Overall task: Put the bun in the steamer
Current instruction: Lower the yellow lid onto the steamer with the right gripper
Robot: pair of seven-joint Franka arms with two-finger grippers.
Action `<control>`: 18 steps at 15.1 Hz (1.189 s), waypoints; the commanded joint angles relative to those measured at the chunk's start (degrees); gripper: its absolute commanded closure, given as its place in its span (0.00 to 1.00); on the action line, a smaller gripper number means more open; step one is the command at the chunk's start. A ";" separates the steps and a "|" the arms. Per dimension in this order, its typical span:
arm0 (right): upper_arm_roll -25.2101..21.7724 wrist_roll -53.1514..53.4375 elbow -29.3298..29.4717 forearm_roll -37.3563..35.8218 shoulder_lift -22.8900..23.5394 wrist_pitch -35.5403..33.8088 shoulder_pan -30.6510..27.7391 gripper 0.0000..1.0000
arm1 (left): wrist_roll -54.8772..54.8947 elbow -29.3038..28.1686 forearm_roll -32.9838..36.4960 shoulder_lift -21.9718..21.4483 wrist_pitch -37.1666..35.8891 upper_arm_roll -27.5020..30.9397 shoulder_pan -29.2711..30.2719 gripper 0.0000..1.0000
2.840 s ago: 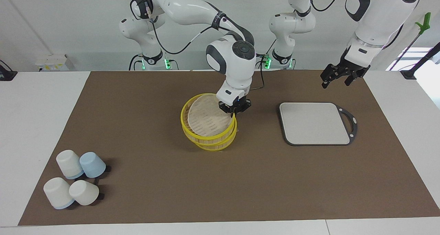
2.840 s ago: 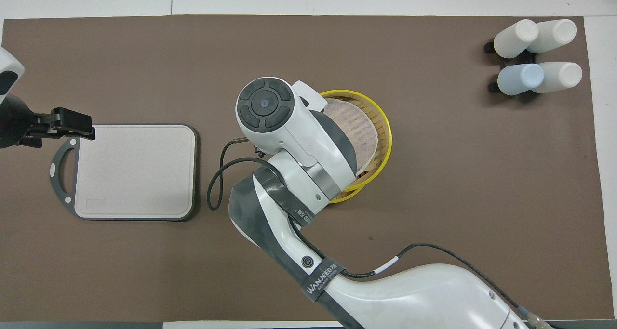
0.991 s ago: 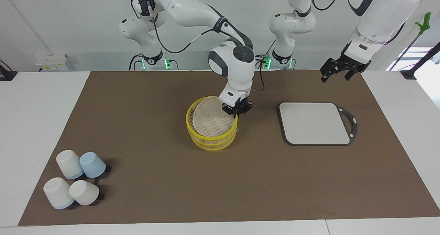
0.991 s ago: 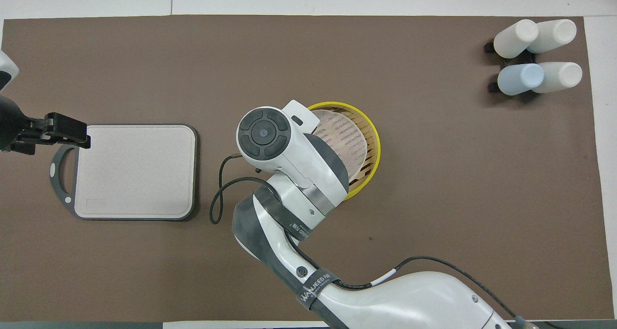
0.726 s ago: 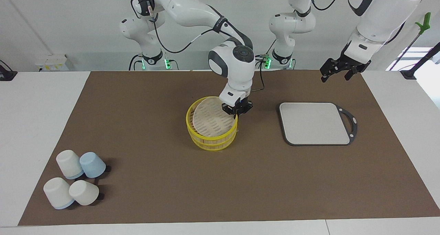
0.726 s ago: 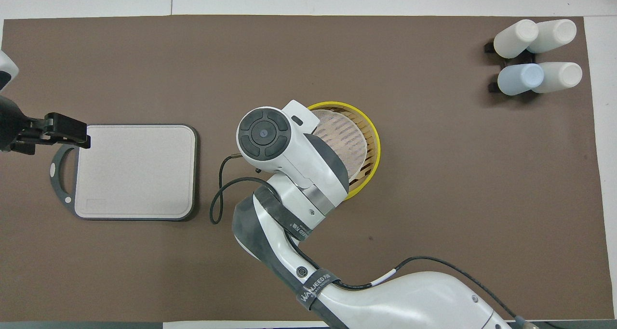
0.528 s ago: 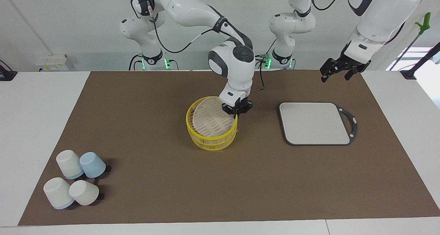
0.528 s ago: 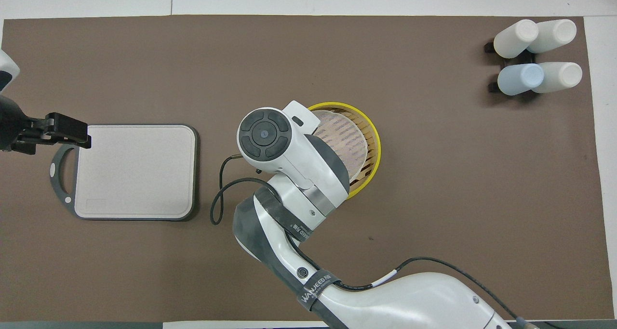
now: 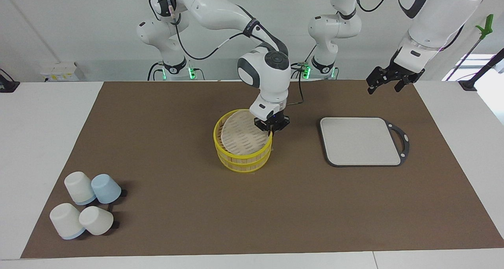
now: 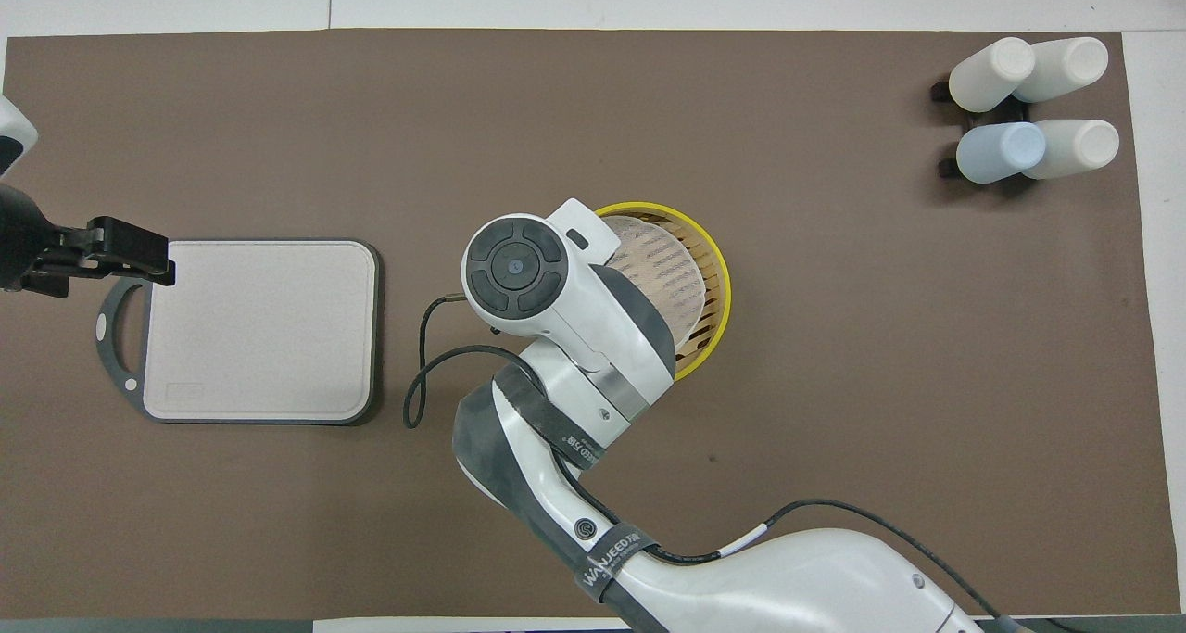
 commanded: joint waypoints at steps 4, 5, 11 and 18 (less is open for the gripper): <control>0.26 0.86 -3.75 0.03 -1.44 3.83 -0.07 0.91 | 0.68 1.91 0.23 0.80 -1.30 -0.04 0.29 0.00; 0.26 0.86 -4.10 0.03 -1.53 4.27 -0.07 0.89 | 0.68 1.91 0.23 0.80 -1.30 -0.04 0.29 0.00; 0.26 1.12 -4.72 0.03 -1.97 3.75 0.01 0.16 | 0.68 1.91 0.23 0.80 -1.21 -0.04 0.29 0.00; -0.27 0.78 -1.82 -0.32 -3.63 -2.22 -1.21 0.00 | 0.77 1.91 0.23 0.71 -1.21 -0.04 0.29 0.00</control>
